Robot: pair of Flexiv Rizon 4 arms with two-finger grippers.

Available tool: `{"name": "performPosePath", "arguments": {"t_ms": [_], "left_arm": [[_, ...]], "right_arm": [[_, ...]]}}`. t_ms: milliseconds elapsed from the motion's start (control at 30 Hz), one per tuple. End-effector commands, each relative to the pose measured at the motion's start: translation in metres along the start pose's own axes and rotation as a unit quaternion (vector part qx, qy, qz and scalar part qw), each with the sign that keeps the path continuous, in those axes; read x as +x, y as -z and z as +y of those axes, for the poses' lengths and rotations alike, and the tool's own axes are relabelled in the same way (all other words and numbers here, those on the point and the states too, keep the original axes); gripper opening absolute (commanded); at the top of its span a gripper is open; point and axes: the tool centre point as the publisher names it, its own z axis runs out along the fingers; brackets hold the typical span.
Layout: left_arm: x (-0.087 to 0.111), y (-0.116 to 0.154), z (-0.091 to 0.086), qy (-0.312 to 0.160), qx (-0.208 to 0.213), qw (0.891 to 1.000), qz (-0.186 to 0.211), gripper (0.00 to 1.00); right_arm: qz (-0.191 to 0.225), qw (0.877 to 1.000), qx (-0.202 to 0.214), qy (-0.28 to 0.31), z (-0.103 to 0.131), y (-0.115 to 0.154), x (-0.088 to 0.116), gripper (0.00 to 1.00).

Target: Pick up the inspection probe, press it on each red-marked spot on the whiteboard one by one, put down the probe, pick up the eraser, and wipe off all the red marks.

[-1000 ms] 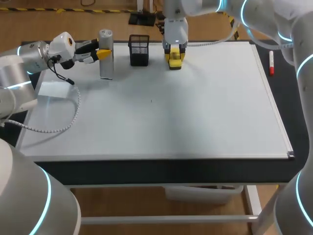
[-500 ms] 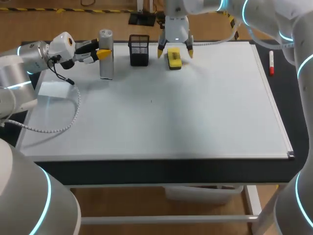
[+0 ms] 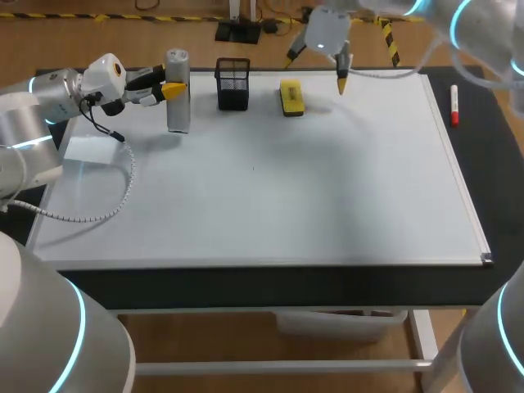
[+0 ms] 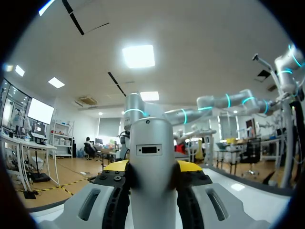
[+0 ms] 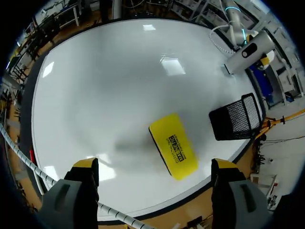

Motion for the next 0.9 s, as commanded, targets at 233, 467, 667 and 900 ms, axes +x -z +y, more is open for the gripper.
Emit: {"name": "performPosePath", "arguments": {"t_ms": [233, 467, 667, 900], "left_arm": [[-0.002, 0.0, 0.0, 0.001, 0.001, 1.0, 0.003, 0.0], [-0.002, 0.0, 0.0, 0.001, 0.001, 1.0, 0.003, 0.0], [-0.002, 0.0, 0.0, 0.001, 0.001, 1.0, 0.003, 0.0], [-0.002, 0.0, 0.0, 0.001, 0.001, 1.0, 0.003, 0.0]], "right_arm": [[-0.118, 0.99, 0.052, -0.057, 0.027, 0.063, 0.04, 1.0], [-0.132, 0.985, 0.016, -0.113, 0.028, 0.083, 0.045, 1.0], [-0.105, 0.979, -0.036, -0.171, 0.028, 0.096, 0.045, 1.0], [-0.134, 0.974, -0.044, -0.178, 0.033, 0.109, 0.049, 1.0]]}}
